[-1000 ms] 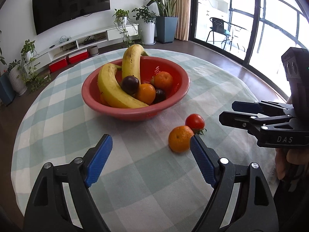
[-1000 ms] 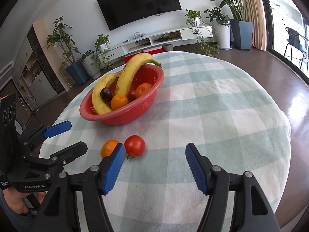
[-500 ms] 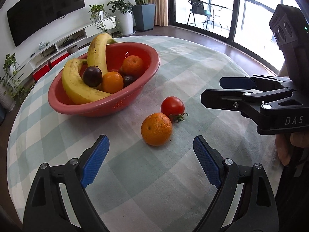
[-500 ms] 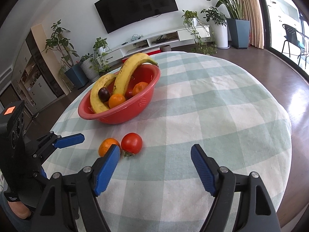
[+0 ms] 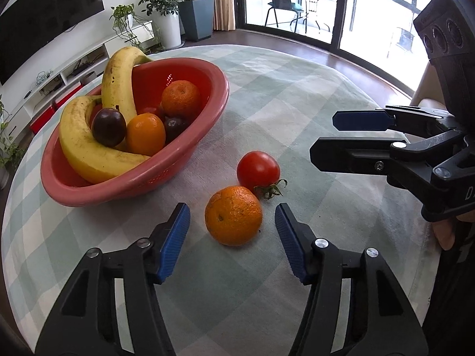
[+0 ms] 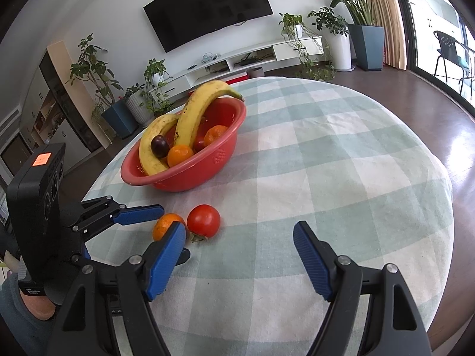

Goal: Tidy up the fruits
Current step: 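Grasp the orange with the left tool while the right tool grasps the red tomato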

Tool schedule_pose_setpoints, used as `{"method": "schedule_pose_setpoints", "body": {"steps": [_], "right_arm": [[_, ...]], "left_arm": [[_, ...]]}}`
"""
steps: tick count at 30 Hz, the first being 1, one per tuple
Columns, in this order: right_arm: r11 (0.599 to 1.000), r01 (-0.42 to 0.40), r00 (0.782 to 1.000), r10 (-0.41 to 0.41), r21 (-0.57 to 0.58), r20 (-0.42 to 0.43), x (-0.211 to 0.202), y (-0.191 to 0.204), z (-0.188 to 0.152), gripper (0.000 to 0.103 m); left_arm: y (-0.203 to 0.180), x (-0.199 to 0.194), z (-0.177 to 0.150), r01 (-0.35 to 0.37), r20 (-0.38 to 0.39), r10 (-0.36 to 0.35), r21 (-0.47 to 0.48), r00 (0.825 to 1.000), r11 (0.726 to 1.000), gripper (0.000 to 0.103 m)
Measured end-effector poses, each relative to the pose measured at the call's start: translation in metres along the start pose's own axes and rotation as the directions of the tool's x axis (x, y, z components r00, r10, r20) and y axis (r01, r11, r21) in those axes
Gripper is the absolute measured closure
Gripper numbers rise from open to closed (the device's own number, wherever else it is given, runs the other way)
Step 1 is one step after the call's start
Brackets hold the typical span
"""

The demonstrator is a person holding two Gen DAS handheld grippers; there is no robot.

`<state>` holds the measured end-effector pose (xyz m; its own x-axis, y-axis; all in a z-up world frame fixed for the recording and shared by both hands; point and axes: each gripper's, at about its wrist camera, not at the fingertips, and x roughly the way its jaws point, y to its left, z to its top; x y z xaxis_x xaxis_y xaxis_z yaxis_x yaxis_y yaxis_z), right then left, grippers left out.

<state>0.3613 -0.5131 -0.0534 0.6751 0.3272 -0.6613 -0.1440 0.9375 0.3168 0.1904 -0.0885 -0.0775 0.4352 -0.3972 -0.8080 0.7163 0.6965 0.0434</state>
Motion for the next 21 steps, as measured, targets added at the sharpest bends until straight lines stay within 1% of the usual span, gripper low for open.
{"method": "schedule_pose_setpoints", "body": {"steps": [4, 6, 7, 8, 9, 13, 21], "right_arm": [[1.000, -0.002, 1.000, 0.002, -0.001, -0.004, 0.0018, -0.0001, -0.0001, 0.025], [1.000, -0.003, 1.000, 0.003, -0.003, -0.006, 0.0017, 0.0004, -0.0001, 0.026], [1.000, -0.003, 1.000, 0.003, -0.005, -0.006, 0.0019, 0.0004, -0.0001, 0.026], [1.000, -0.003, 1.000, 0.003, -0.006, -0.007, 0.0017, 0.0004, -0.0002, 0.027], [1.000, -0.003, 1.000, 0.003, -0.007, -0.007, 0.0017, 0.0002, -0.0002, 0.027], [1.000, -0.002, 1.000, 0.002, -0.010, -0.009, 0.0018, 0.0005, -0.0004, 0.028], [1.000, 0.000, 1.000, 0.000, -0.015, -0.013, 0.0021, 0.0016, -0.0013, 0.029]], "left_arm": [[-0.0002, 0.0068, 0.0009, 0.014, -0.005, -0.014, -0.004, 1.000, 1.000, 0.048], [-0.0020, 0.0078, 0.0019, 0.017, -0.002, -0.017, 0.003, 1.000, 1.000, 0.054], [-0.0025, 0.0076, 0.0022, 0.018, 0.000, -0.018, 0.006, 1.000, 1.000, 0.061], [-0.0018, 0.0070, 0.0022, 0.016, -0.003, -0.016, 0.005, 1.000, 1.000, 0.066], [-0.0009, 0.0069, 0.0022, 0.015, -0.005, -0.015, 0.000, 1.000, 1.000, 0.067], [0.0008, 0.0094, 0.0028, 0.023, -0.004, -0.023, -0.016, 1.000, 1.000, 0.068], [0.0016, 0.0090, -0.0002, 0.016, -0.005, -0.017, -0.027, 1.000, 1.000, 0.068]]}}
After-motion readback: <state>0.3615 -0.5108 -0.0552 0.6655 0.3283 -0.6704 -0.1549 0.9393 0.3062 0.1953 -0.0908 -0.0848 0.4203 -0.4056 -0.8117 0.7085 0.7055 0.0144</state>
